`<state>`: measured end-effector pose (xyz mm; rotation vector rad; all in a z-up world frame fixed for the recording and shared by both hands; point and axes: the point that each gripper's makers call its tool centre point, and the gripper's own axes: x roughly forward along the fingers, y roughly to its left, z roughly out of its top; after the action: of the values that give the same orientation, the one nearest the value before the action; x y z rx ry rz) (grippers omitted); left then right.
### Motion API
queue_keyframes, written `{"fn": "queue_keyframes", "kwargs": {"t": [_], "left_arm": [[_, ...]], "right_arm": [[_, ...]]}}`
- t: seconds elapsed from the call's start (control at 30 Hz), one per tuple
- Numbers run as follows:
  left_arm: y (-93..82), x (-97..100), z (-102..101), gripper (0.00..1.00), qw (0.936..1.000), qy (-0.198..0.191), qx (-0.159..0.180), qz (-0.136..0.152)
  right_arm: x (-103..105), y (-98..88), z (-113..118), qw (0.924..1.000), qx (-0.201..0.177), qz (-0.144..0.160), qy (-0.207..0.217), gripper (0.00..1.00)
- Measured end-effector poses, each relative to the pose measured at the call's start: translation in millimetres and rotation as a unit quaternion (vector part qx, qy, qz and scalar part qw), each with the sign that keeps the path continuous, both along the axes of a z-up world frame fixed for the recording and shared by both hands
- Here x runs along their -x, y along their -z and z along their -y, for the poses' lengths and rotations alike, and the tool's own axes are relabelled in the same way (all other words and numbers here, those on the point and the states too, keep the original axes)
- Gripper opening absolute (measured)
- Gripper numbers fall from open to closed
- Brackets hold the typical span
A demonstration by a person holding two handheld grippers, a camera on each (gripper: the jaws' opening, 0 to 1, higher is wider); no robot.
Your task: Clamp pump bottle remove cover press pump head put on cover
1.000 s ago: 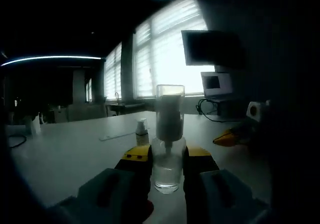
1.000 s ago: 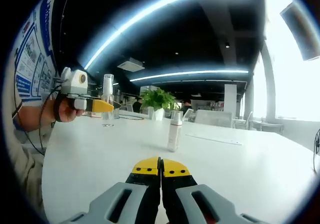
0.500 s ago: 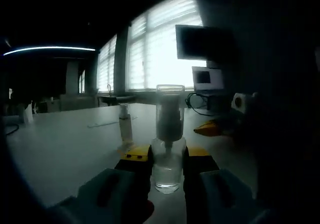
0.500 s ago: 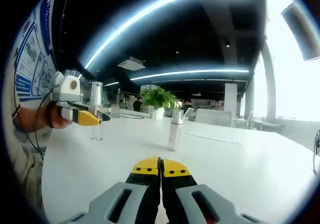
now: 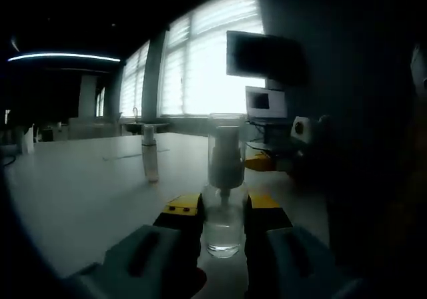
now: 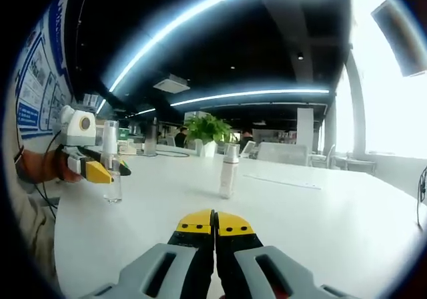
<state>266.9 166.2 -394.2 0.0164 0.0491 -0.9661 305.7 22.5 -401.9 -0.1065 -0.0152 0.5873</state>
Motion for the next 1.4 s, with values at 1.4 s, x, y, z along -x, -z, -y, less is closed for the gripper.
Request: {"fn": "queue_keyframes", "kwargs": {"t": [1.4], "left_arm": [[17.3, 16.7, 13, 0.16, 0.9989, 0.046, 0.000, -0.015]], "right_arm": [[20, -20.8, -20, 0.9998, -0.018, -0.005, -0.001, 0.06]]}}
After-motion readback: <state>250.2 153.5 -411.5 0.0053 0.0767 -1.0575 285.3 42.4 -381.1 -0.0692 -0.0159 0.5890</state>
